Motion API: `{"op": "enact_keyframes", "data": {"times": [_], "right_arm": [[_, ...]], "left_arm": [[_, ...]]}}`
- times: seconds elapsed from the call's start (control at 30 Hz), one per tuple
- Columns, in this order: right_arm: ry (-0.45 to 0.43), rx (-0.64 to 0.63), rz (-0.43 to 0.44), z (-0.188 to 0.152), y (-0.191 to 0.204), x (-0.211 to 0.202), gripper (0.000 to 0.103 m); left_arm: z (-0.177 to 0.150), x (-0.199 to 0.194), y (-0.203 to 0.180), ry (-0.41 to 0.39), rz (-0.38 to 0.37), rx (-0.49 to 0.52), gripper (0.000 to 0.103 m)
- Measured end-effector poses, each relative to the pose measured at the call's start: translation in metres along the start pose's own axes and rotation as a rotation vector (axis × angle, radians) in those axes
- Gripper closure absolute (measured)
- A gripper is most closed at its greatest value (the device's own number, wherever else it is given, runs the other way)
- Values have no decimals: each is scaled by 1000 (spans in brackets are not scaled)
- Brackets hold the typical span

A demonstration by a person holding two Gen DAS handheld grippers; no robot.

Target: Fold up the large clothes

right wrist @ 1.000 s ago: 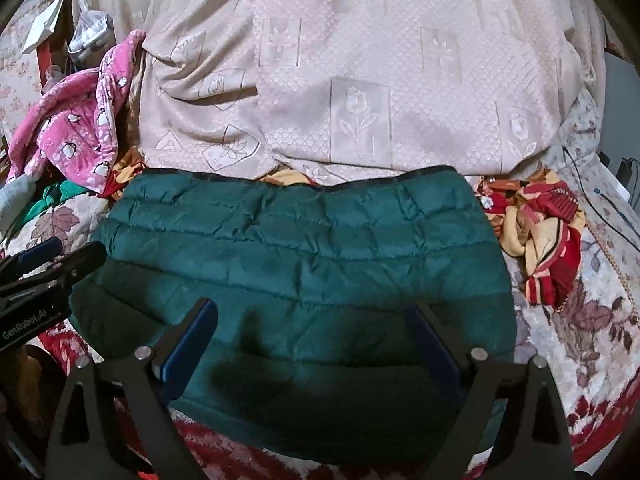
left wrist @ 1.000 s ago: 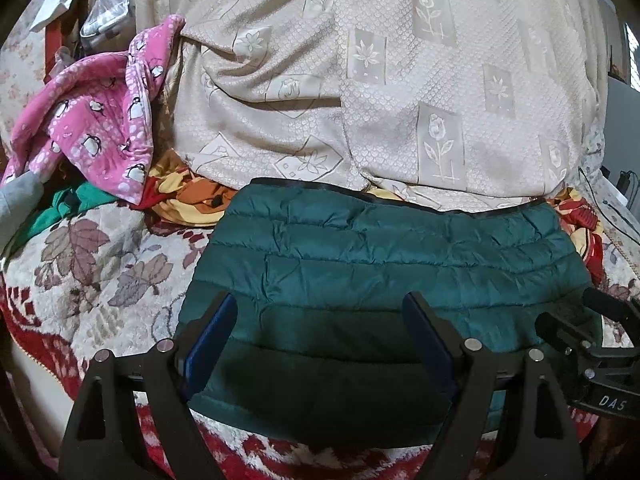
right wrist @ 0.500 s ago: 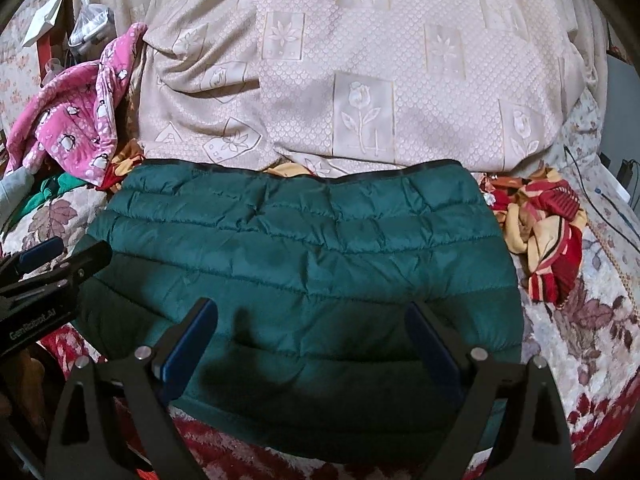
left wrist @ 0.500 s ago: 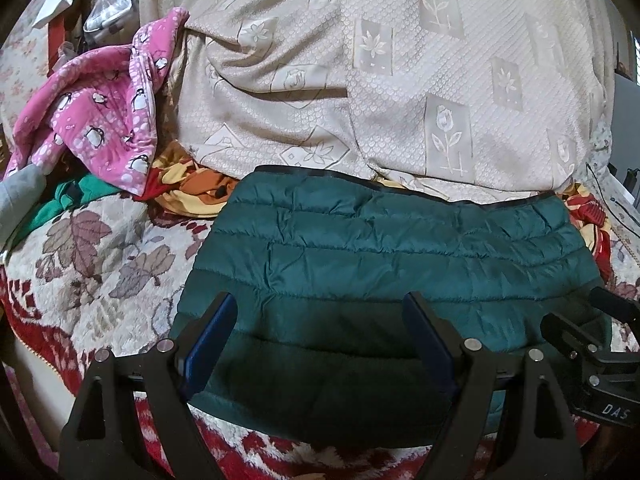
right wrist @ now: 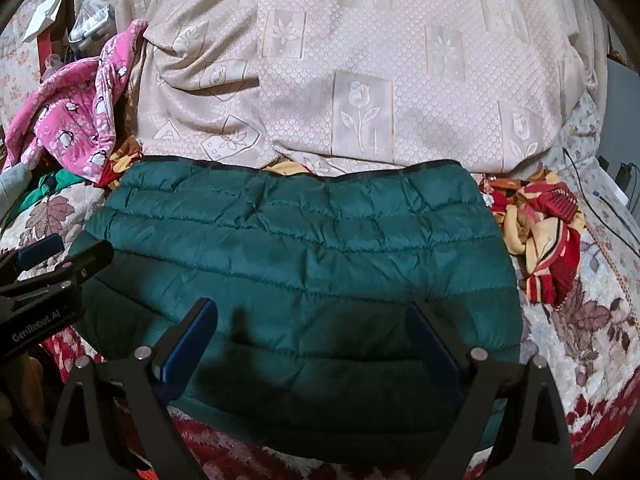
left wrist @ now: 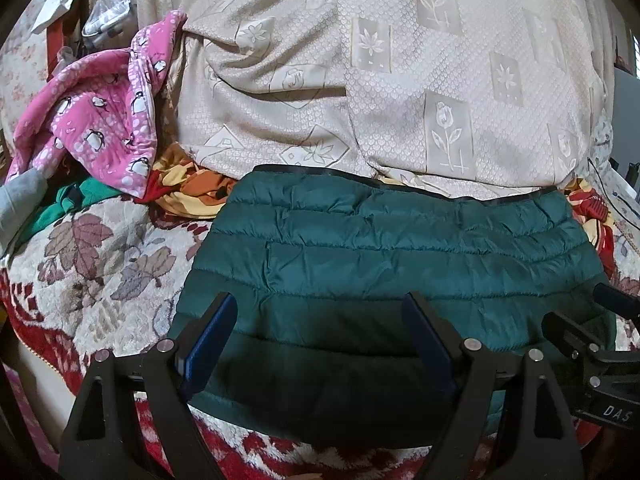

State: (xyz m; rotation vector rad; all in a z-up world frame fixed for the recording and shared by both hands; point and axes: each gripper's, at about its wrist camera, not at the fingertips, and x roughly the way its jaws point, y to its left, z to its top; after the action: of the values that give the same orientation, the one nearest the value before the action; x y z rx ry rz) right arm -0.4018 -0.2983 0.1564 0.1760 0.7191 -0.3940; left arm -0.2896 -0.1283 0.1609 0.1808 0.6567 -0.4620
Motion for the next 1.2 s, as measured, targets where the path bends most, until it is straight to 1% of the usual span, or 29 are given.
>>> {"op": "enact_keyframes", "data": {"times": [0.23, 0.5, 1.2], "right_arm": [[7, 1, -1, -1, -1, 2, 6], [24, 6, 17, -1, -2, 5, 7], [50, 20, 0, 4, -6, 18, 6]], "left_arm": [[0, 0, 0, -1, 1, 0, 40], [-1, 0, -1, 1, 0, 2, 40], [-2, 8, -3, 21, -12, 12, 40]]}}
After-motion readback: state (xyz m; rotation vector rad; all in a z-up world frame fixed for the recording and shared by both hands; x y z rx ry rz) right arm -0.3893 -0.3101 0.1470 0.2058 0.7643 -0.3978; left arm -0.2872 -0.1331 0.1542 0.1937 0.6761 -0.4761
